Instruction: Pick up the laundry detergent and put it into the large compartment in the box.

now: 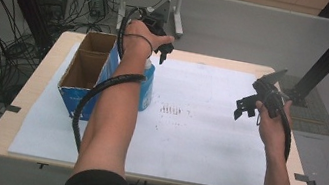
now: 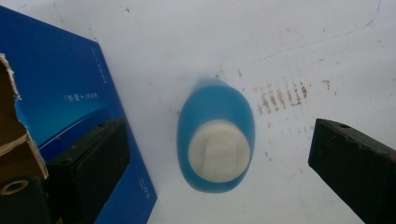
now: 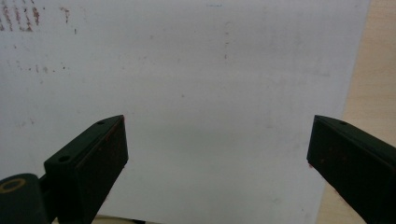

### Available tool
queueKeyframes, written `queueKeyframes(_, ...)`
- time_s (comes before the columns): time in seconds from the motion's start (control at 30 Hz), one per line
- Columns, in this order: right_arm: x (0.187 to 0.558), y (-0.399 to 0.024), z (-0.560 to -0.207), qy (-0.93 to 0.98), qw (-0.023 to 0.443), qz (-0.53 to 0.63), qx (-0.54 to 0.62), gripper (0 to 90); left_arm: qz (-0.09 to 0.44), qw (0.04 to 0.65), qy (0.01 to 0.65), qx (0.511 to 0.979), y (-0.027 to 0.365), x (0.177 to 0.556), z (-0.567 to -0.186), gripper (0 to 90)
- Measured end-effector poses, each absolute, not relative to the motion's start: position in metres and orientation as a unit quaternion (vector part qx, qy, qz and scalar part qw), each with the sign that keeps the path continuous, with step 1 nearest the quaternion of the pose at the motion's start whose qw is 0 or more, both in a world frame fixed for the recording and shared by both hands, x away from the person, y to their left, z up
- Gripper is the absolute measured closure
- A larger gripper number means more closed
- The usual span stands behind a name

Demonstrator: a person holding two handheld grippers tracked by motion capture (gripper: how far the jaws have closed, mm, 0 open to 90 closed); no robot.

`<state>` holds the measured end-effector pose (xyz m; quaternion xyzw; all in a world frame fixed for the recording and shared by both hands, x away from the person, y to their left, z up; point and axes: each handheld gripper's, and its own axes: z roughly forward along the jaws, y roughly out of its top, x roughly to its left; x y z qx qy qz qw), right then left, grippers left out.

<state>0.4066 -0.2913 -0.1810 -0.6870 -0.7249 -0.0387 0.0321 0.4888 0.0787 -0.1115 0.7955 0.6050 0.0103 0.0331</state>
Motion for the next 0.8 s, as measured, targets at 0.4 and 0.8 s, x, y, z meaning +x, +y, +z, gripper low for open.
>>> queueKeyframes(0.4, 0.406, -0.295, -0.183, -0.724, 0.034, -0.041, -0.688, 5.3, -0.01, 0.023, 0.606, 0.795, 0.079, 0.498, -0.142, 6.1)
queueKeyframes(0.8, 0.407, -0.294, -0.184, -0.724, 0.036, -0.042, -0.687, 5.3, -0.02, 0.022, 0.604, 0.796, 0.08, 0.497, -0.163, 6.1)
